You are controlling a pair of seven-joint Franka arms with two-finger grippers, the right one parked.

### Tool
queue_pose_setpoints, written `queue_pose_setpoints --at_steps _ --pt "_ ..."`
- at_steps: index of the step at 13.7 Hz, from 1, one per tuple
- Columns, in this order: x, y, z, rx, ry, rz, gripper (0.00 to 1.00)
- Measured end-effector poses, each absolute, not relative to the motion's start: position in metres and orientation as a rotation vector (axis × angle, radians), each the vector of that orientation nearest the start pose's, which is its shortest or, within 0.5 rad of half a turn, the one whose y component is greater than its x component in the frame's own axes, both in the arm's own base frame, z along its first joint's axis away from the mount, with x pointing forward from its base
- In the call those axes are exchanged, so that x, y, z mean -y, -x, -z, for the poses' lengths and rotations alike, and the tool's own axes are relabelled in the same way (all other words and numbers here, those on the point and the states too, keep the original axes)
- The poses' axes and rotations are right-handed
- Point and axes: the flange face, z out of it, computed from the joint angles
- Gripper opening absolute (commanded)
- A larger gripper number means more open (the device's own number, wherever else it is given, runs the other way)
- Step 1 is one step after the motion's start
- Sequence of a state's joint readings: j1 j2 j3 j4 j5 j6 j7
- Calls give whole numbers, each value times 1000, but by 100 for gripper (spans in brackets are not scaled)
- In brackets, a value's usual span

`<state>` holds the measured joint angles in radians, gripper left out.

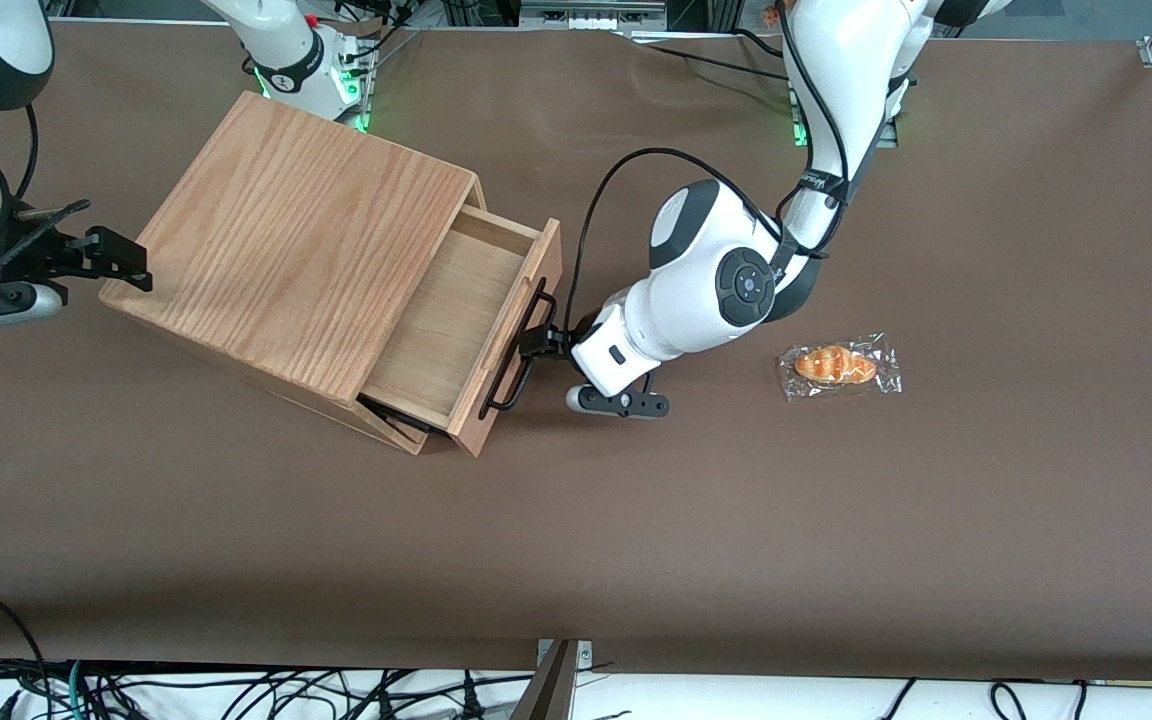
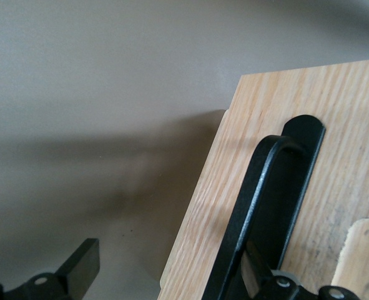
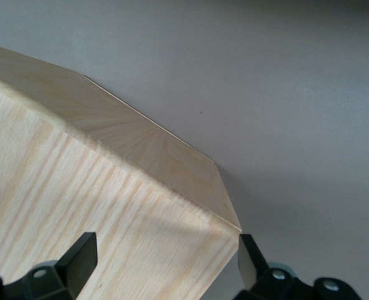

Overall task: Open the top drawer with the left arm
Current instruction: 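Pull the handle with the left gripper, sliding the drawer out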

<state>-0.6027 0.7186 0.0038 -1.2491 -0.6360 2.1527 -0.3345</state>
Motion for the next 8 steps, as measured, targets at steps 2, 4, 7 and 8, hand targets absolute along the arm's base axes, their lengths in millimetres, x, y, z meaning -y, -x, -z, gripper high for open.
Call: queue_pose_setpoints --at_steps 2,4,7,8 --pt "452 -618 -363 -51 -2564 119 100" --pt "452 -618 -363 -44 -2569 114 100" --pt "445 -623 -363 -56 -2572 107 100" --pt "437 -629 -363 -65 -2578 102 100"
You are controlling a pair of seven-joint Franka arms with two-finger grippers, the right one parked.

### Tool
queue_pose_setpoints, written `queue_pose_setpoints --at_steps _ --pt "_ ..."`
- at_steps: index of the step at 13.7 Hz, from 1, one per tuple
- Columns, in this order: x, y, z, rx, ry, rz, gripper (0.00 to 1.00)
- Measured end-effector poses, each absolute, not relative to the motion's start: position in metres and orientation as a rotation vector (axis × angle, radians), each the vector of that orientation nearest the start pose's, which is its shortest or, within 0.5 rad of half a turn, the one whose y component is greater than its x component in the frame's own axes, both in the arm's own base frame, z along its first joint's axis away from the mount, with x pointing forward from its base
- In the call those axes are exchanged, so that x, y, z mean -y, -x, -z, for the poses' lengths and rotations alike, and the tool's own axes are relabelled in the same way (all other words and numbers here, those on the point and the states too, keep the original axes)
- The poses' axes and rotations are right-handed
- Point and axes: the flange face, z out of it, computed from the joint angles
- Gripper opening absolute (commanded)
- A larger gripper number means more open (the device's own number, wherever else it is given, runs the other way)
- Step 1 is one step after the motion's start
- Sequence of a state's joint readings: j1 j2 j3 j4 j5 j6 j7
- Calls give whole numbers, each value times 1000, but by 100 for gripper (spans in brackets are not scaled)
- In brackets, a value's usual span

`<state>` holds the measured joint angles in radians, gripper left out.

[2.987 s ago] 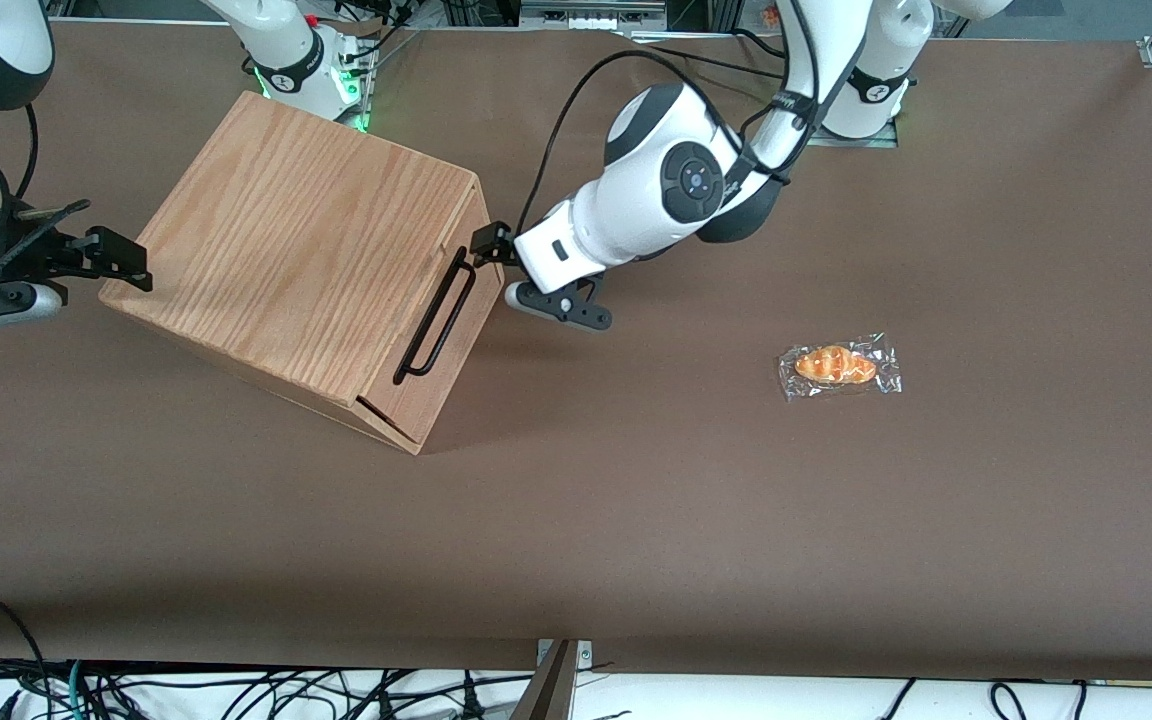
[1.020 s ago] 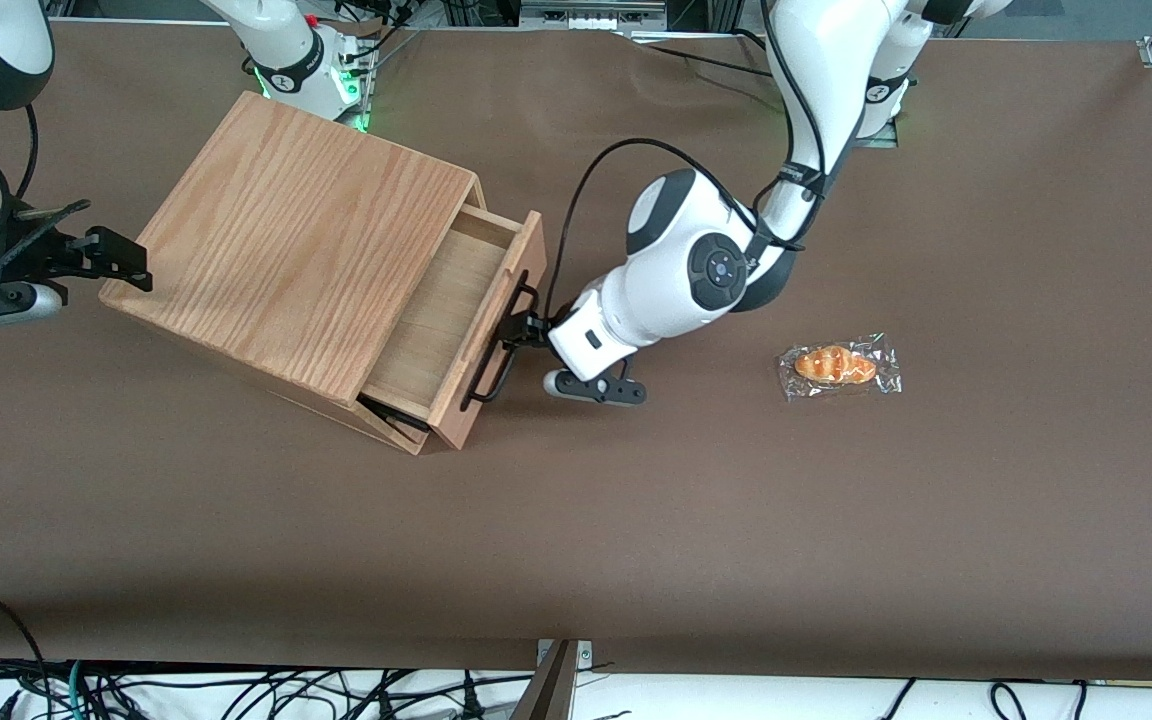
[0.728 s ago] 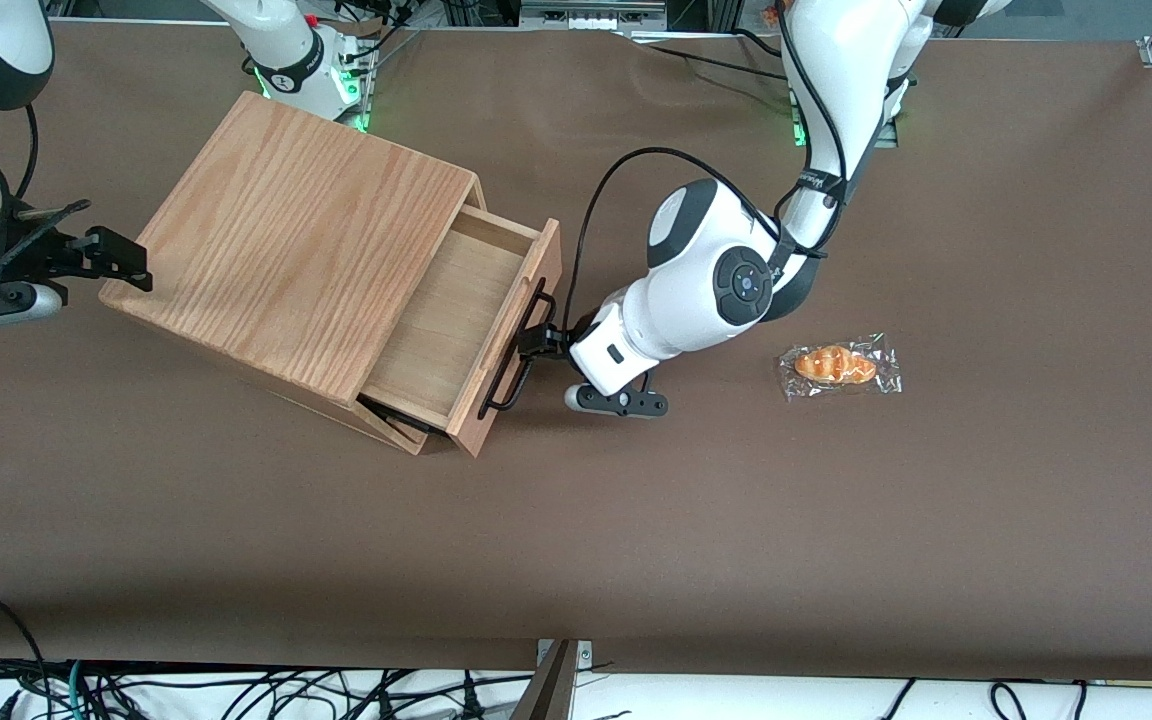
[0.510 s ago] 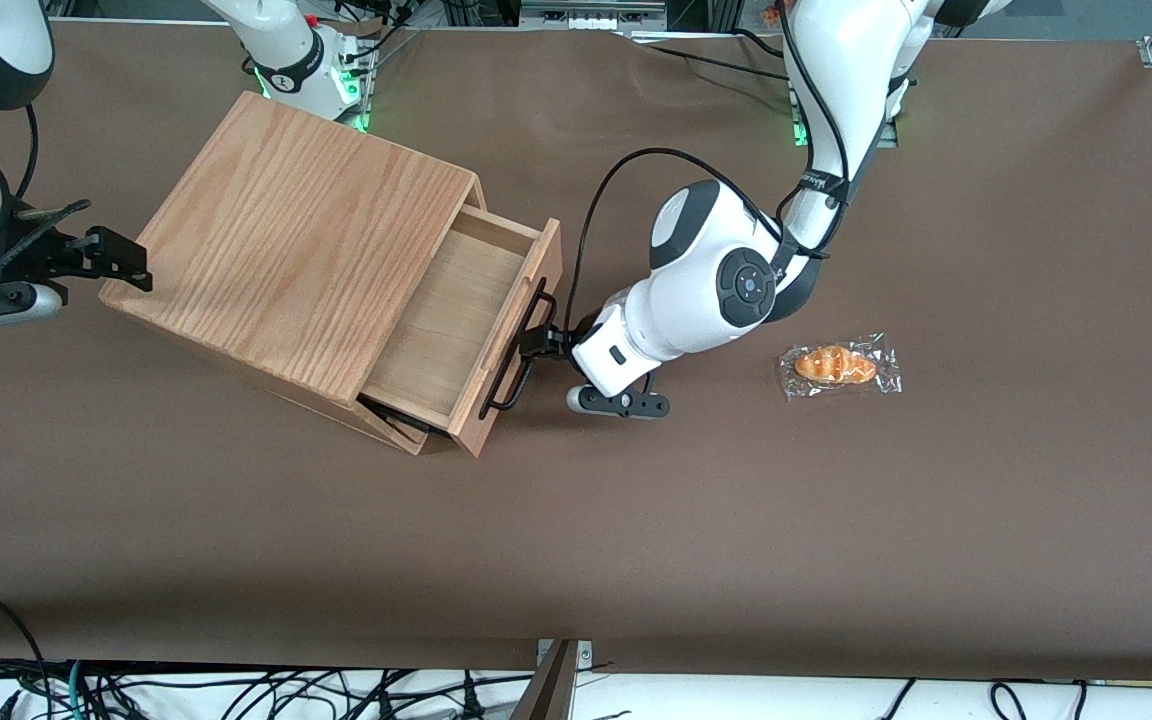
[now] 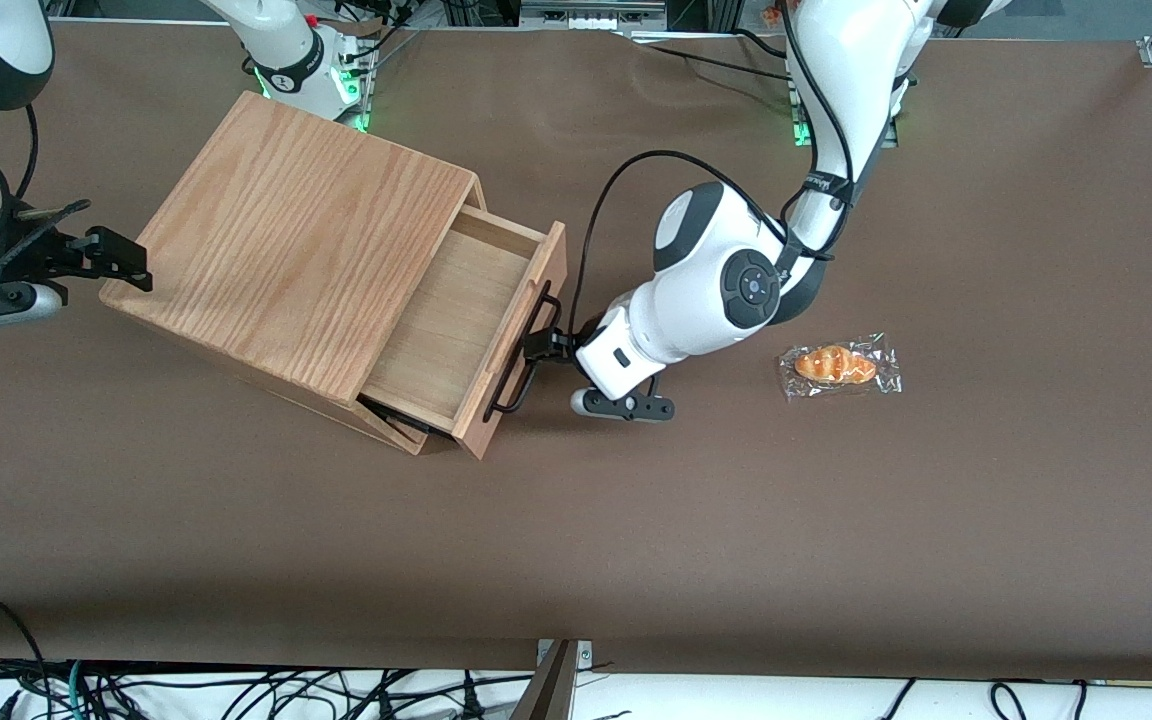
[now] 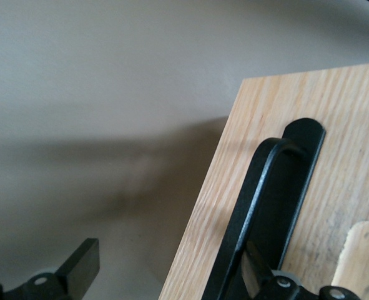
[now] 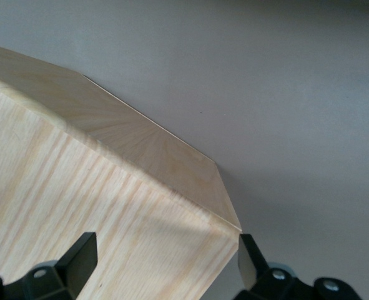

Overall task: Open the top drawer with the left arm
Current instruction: 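Pull the handle with the left gripper, sliding the drawer out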

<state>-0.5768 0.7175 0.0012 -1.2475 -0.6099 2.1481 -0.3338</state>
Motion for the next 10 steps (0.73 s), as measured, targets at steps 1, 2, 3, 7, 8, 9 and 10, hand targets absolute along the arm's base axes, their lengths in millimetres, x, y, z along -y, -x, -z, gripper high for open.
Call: queue_pose_setpoints --at_steps 1,2,3,7,8,9,10 --pt "428 -634 -363 -75 -2582 108 100" --pt "421 -637 -363 -81 -2584 111 100" --pt "417 -639 -363 -84 -2588 110 100" --pt "413 -642 -371 -105 -2586 96 100" --pt "409 -645 -379 -134 -2578 89 100" --pt "404 -648 -390 -164 -2568 85 100" --pt "400 -650 -400 -184 -2558 85 100"
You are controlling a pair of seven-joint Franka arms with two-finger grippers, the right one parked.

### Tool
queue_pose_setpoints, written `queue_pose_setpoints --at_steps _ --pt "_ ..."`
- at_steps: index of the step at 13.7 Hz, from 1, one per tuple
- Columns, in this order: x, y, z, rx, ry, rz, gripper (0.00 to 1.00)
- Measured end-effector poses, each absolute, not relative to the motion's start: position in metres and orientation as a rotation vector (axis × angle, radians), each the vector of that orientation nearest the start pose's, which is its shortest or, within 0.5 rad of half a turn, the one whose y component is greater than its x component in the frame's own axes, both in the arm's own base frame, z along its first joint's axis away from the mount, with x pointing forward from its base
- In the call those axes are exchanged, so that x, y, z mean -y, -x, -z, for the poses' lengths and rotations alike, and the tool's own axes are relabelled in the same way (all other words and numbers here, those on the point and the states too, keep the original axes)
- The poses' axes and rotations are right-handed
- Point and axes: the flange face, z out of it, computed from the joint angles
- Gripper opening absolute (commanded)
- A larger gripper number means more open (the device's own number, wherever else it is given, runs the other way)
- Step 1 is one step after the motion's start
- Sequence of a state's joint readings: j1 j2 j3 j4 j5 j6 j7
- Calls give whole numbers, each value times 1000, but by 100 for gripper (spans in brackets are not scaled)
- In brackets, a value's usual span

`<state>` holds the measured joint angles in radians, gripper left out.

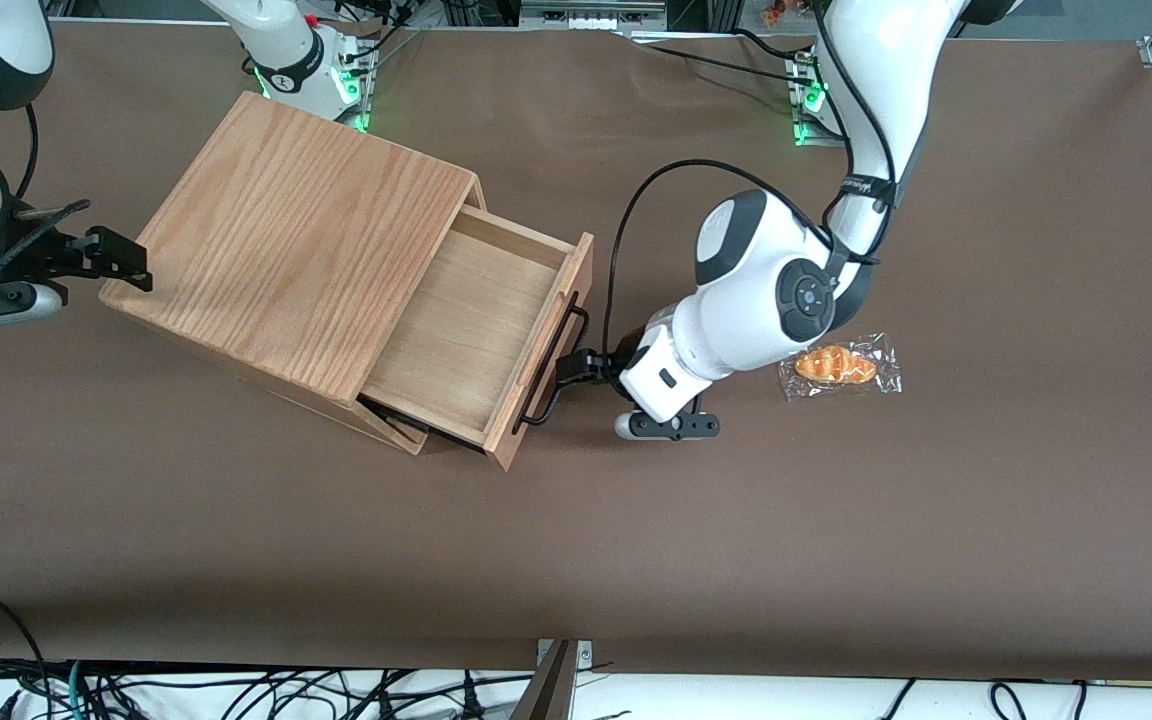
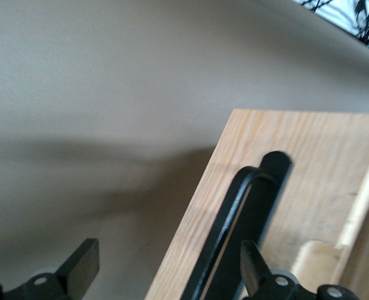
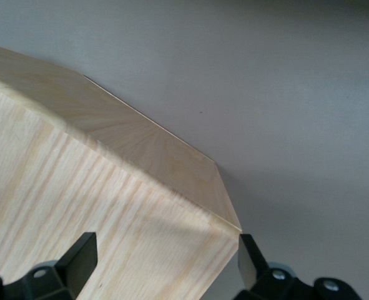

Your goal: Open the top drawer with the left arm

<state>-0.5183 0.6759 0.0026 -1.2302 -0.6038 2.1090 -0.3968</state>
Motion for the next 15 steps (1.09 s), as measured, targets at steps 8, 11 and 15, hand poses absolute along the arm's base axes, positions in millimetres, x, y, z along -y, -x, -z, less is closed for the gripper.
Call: queue_pose_setpoints --at_steps 8,11,15 --pt "271 -675 -454 -201 -2629 209 100" --pt "144 -681 -474 -74 -2685 281 100" --pt "8 -680 -470 92 -2785 299 100"
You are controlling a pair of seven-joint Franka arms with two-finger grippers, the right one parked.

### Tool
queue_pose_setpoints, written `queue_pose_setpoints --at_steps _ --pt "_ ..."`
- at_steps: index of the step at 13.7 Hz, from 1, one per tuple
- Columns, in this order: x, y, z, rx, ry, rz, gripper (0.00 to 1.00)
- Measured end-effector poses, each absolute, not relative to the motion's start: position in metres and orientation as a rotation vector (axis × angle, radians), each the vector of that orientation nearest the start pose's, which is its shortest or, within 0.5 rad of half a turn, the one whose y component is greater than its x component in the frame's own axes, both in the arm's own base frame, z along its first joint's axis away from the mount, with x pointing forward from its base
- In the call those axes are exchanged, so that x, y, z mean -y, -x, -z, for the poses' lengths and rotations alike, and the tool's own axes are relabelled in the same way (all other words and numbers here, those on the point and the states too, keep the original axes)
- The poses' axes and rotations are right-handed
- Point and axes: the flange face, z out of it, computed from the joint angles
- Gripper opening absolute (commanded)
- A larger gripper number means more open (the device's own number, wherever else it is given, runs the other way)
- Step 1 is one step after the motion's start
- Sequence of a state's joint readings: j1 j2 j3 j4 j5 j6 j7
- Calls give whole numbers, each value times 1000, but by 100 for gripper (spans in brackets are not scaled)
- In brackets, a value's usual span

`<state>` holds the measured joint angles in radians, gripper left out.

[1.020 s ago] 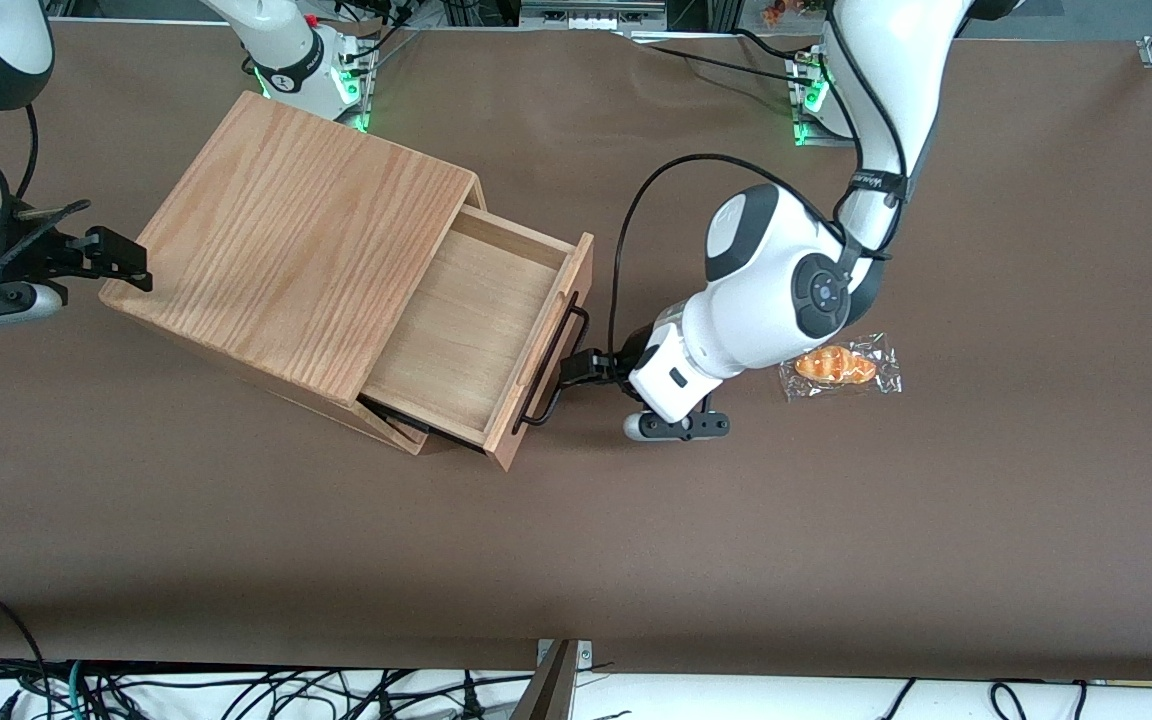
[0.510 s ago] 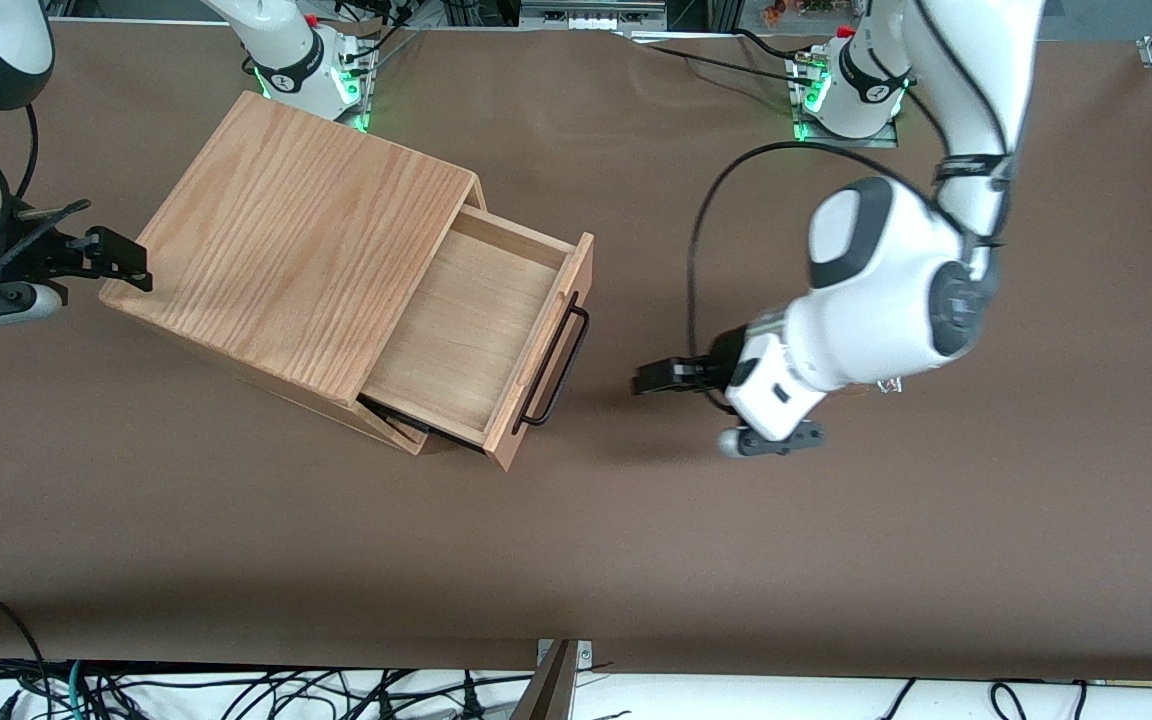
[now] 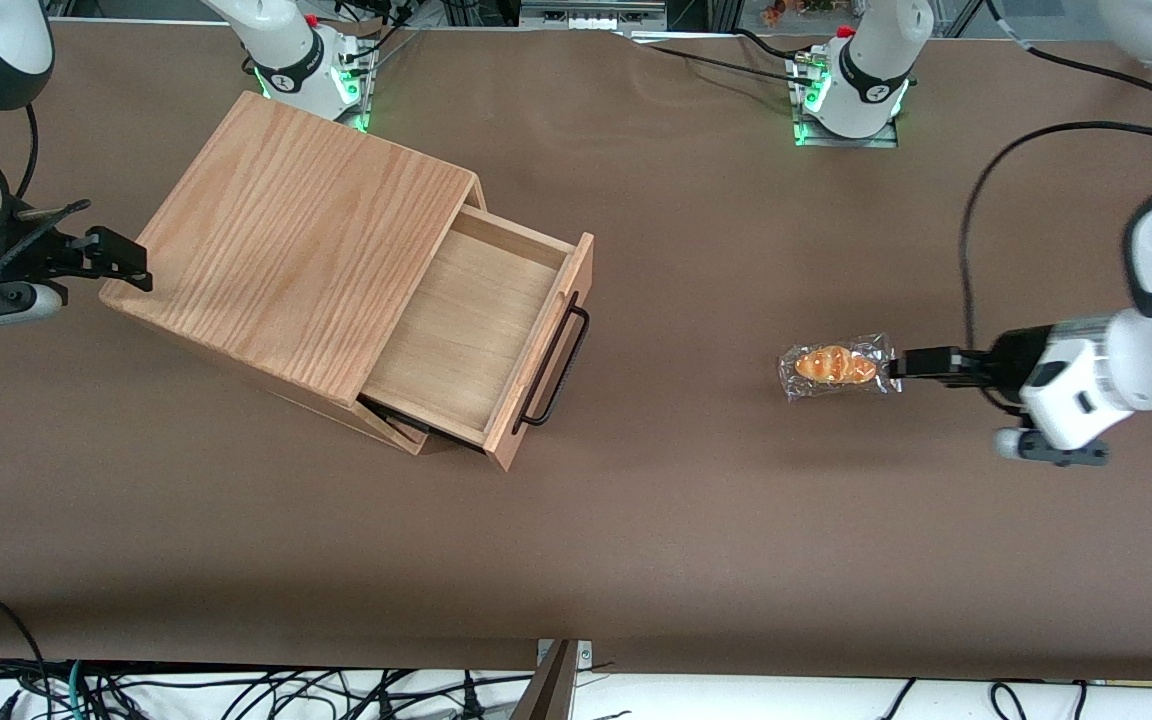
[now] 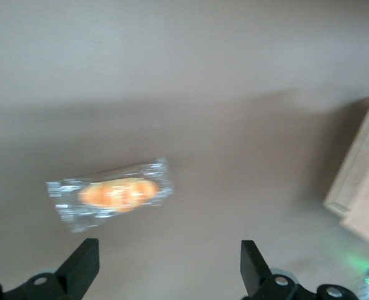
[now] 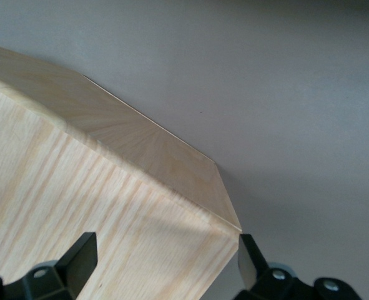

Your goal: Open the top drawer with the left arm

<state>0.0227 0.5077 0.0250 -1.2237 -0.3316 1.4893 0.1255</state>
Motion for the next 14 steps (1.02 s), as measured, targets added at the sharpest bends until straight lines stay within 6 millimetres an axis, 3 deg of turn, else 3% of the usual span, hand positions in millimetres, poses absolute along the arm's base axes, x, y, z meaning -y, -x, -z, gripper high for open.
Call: queue_pose_setpoints --at_steps 3,5,7,10,14 --pt "-47 -672 -479 -175 3401 -344 100" --pt "-59 -658 -504 -243 3263 -326 100" --pt "-44 -638 -539 -313 3117 -291 100" --pt "-4 -605 -582 -397 3053 -148 100" --pt "15 -558 -613 -403 3050 -36 100"
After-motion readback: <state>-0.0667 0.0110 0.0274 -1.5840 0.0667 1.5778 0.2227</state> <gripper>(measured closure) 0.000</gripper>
